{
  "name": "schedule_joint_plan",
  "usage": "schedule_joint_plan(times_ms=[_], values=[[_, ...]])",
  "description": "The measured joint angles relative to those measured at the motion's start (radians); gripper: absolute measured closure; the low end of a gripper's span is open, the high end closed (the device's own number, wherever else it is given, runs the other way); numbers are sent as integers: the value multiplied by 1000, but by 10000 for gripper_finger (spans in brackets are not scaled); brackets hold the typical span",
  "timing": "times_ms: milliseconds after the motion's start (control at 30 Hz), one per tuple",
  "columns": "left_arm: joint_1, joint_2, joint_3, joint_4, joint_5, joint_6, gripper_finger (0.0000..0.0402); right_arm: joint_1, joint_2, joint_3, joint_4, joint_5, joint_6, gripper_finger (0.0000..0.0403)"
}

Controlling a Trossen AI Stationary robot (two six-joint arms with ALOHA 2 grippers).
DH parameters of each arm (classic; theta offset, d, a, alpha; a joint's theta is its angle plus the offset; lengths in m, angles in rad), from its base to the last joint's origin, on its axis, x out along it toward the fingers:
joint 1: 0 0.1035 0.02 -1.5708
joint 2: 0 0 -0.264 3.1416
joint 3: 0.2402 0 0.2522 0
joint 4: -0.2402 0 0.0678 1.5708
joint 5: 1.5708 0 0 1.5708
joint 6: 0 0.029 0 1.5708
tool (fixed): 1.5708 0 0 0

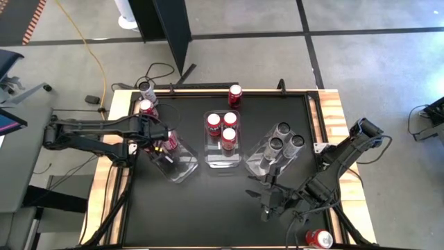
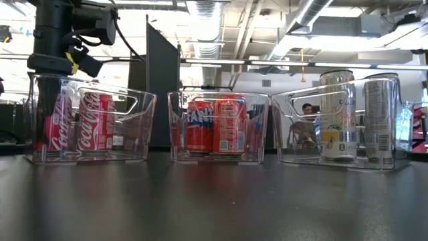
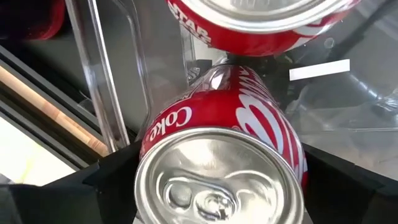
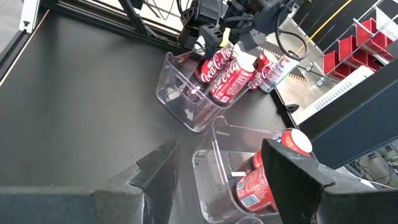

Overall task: Sort soda cans
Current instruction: Put the bottom left red soda can into the left transparent bin, then put the orange soda can into the center transparent bin

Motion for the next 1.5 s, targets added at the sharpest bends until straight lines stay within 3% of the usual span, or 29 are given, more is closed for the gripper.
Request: schedule_joint_plan(times_ms=[300, 633, 900, 1067, 1233, 1500], values=[[-27, -4, 131, -73, -20, 17, 46, 0, 0, 0, -3, -4, 20, 159], [-55, -5, 369, -219, -133, -17, 46, 0, 0, 0, -6, -5, 26, 159], [-55, -27, 476, -57, -334, 4, 46, -3, 0, 0, -2, -5, 26, 159], [-55, -37, 476, 132, -376, 110, 46, -21, 0, 1, 1, -13, 77, 159], [-55, -36, 476, 304, -376, 237, 46, -62, -2, 19, -55, -190, 196, 159], [-97, -27, 476, 481, -376, 371, 46, -114, -3, 144, -430, -594, 548, 159]])
